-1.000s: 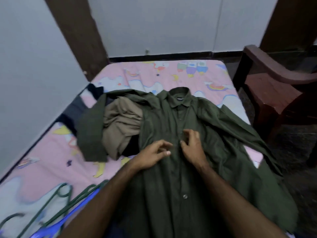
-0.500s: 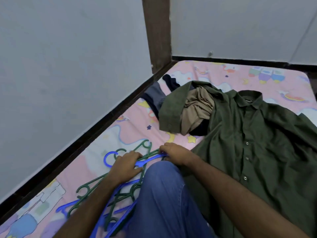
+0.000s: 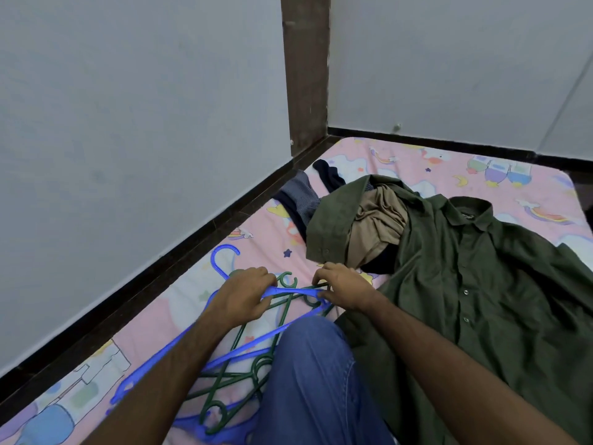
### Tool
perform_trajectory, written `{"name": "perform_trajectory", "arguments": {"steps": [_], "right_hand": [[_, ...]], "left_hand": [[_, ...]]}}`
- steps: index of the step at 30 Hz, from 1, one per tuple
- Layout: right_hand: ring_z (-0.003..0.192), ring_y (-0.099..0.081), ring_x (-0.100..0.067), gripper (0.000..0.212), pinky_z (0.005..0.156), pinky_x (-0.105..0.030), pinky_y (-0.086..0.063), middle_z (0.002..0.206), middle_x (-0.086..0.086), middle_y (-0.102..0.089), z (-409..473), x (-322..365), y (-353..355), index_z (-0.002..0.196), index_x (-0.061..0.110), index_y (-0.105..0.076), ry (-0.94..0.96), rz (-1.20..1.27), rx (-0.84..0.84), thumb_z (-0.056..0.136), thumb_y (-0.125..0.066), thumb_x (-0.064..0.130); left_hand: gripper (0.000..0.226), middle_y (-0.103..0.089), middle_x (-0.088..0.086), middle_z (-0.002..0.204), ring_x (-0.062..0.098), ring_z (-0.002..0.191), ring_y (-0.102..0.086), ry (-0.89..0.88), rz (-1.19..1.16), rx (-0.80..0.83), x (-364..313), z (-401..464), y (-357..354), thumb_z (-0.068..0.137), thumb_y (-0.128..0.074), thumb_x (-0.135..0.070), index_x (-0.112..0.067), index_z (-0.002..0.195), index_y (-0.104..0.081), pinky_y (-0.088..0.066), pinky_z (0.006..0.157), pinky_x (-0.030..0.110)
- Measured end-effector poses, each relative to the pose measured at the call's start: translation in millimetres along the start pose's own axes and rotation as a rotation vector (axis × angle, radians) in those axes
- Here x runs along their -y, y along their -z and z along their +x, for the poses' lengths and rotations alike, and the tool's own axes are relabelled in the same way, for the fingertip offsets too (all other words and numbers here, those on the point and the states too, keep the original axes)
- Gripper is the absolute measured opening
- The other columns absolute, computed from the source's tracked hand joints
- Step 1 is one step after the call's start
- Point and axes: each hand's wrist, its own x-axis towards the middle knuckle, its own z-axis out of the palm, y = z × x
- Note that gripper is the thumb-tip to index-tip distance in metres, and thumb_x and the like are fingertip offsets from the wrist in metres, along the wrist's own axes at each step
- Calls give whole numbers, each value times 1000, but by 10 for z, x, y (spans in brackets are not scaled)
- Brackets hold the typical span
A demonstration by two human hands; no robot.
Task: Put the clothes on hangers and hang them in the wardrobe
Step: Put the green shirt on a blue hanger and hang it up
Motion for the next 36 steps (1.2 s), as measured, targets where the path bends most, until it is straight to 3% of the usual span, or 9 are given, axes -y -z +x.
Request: {"name": "perform_trajectory", "arguments": {"steps": [5,8,11,17,21,24,28,31,36], "right_hand": [[114,-57,-22,36,99,-38,-45,126,-5,-62,31,17,61,130,16,-61,13,278,-49,95,-65,19],[88,-66,-16,15,80,-32,-50,94,-3,-68,-19,40,280,109,11,-63,17,638,-91,98,-66,20],[79,-75,-21,11,65,-26,-58,92,-19,-73,-142,31,691,105,4,-61,22,1021,-111,104,-56,14],[75,-76,-24,16,64,-29,-62,91,-11,-78,-556,-255,1453,111,1,-63,-50,1240,-518,105,-52,9],[100,-74,-18,18,85,-35,-60,105,-1,-78,-876,-257,1609,112,19,-77,-48,916,-922,99,-66,16],[114,-65,-3,35,95,-35,-57,124,1,-73,-1102,-125,1541,129,26,-71,32,636,-935,96,-67,13],[141,-41,2,52,113,-27,-42,153,13,-48,-1351,-333,1464,144,21,-57,156,330,-703,94,-68,12],[137,-48,-4,33,104,-35,-49,150,16,-49,-1587,-597,1589,127,24,-67,199,108,-553,95,-66,28],[134,-46,-27,44,112,-42,-39,144,-6,-49,-1905,-1253,2008,133,15,-59,-159,-122,-1111,91,-66,26]], "left_hand": [[21,-59,1,94,25,86,-61,-25,112,-4,101,180,433,84,-61,-28,-17,102,-65,-47,60,37],[18,-56,-6,98,19,87,-59,-8,81,9,157,340,696,88,-65,-27,-20,105,-66,-52,68,38],[16,-50,-10,93,14,82,-54,17,-69,-33,121,587,906,86,-72,-24,-18,101,-69,-48,73,37],[33,-55,0,115,28,101,-54,82,4,-645,-476,1143,993,80,-66,-32,-22,111,-64,-42,80,42],[59,-51,4,131,25,118,-55,433,-1194,-341,-1300,1656,1049,90,-72,-37,-13,136,-43,-48,96,41],[52,-64,7,113,24,89,-69,473,-1668,-98,-1846,1977,1140,97,-64,-35,-16,135,-34,-59,70,42],[39,-55,16,115,10,55,-67,410,-1555,-216,-2157,2237,1042,101,-42,6,-14,133,-35,-55,49,27],[40,-62,14,124,9,64,-70,203,-1341,-54,-2078,2268,845,105,-37,2,-20,139,-45,-57,57,29],[42,-64,7,130,4,106,-64,-217,-771,129,-1815,2328,690,102,-55,-16,-51,124,-48,-50,86,15]]}}
